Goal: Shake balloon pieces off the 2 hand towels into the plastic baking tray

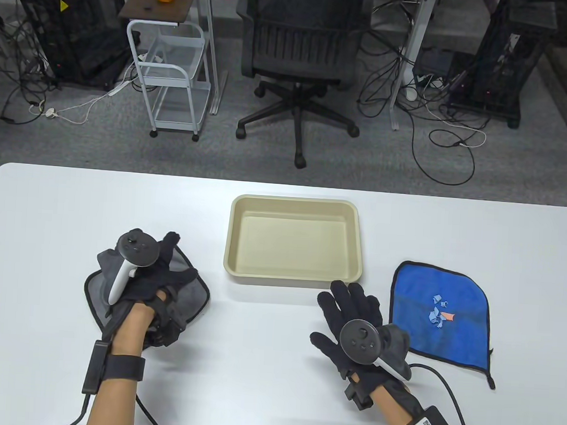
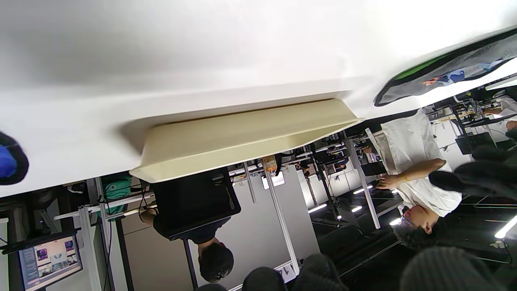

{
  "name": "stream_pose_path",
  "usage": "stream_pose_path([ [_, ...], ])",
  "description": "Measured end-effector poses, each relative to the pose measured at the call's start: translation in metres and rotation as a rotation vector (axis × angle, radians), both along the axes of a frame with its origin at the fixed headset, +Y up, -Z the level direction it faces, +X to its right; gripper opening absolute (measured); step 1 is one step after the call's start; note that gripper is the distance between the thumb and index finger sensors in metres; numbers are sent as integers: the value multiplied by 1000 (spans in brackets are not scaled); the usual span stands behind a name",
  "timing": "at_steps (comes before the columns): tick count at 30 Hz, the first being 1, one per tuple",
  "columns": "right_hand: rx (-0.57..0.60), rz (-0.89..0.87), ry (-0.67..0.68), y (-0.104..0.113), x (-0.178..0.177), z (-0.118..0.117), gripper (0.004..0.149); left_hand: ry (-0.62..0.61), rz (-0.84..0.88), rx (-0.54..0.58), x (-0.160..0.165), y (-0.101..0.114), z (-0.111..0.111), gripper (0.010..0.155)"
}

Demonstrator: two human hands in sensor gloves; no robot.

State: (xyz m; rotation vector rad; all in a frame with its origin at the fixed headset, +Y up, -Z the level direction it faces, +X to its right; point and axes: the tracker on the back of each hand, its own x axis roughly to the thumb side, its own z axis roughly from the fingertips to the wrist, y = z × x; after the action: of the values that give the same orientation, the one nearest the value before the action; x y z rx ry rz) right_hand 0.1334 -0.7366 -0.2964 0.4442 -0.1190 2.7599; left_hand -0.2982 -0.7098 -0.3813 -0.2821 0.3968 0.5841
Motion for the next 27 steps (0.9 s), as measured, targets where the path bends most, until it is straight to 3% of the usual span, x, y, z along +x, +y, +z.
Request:
stream_pose_path([
  [7, -13, 7, -16, 0, 4, -1, 79, 114, -32, -182, -22, -59, -22, 91],
  [15, -21, 15, -33, 0, 6, -3, 79, 146, -108, -326, -22, -102, -32, 87],
  [27, 9, 54, -43, 4, 8, 0, 79, 73, -98, -381, -18, -101, -19, 89],
])
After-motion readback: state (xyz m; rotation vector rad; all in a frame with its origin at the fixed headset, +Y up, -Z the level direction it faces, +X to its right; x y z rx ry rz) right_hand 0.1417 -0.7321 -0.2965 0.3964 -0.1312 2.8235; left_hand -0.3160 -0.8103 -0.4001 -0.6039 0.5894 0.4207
